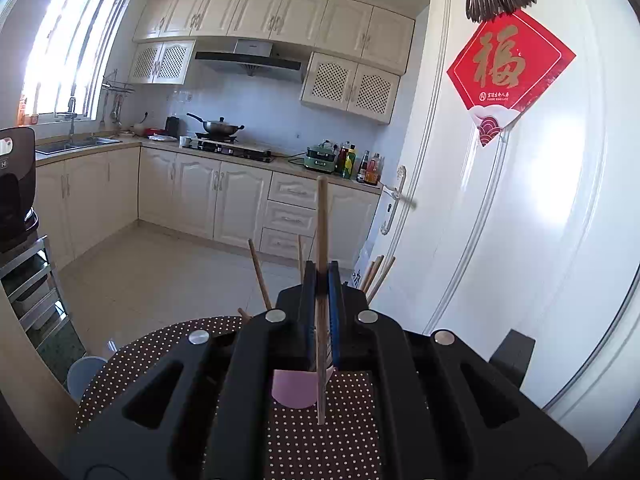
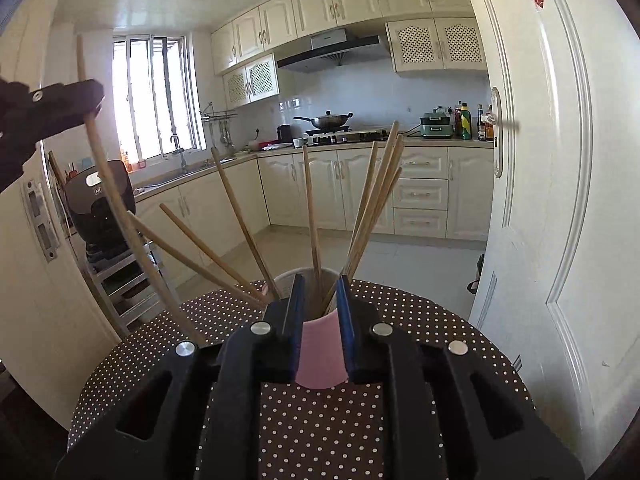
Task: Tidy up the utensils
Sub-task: 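Lower the left chopstick into the pink cup and open the left gripper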
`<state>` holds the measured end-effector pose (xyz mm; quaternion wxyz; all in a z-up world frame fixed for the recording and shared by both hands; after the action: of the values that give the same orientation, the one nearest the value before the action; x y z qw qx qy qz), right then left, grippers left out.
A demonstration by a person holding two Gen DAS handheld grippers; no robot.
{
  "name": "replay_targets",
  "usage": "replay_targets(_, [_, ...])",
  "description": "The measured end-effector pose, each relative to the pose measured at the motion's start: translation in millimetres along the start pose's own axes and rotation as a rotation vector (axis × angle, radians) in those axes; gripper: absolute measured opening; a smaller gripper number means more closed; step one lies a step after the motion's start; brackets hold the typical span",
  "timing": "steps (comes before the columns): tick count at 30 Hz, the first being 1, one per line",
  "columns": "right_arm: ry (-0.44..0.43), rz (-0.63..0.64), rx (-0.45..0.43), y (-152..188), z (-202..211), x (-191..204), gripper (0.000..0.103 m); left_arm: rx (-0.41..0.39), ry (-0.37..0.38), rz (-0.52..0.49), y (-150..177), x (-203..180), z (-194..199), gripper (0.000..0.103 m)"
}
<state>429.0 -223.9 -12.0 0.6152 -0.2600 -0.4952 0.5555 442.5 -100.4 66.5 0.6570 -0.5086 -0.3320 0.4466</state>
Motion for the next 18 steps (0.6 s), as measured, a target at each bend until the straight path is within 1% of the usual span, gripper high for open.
replay_targets(8, [-0.009,-0.010,0.020,11,5,-5,0.016,-0.082,-0.061,-0.034,-25,-13,-10,0.006])
replay_targets(13, [-0.015,-0.025,0.018,7,4,-13,0.016,-0.175,-0.120,-0.071,-36,-17,-13,0.006])
replay_targets(14, [-0.014,-0.025,0.020,7,3,-14,0.016,-0.192,-0.123,-0.076,-39,-18,-14,0.006])
replay_targets(17, [-0.015,-0.032,0.017,5,2,-18,0.016,-0.206,-0.112,-0.082,-38,-22,-21,0.006])
replay_targets(18, [-0.014,-0.035,0.019,5,1,-20,0.016,-0.212,-0.124,-0.098,-36,-24,-23,0.006])
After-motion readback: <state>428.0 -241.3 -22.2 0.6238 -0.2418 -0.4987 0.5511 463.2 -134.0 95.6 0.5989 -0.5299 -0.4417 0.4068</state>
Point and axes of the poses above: each gripper's, at about its wrist camera, not at the fingertips, and z roughly against the way its jaws point, x to its left, y to its underside, the point moved 8 cm from there along -z, roughly the way its jaws point, and after that the axes turned 12 degrees about -z, right-handed, at the moved point
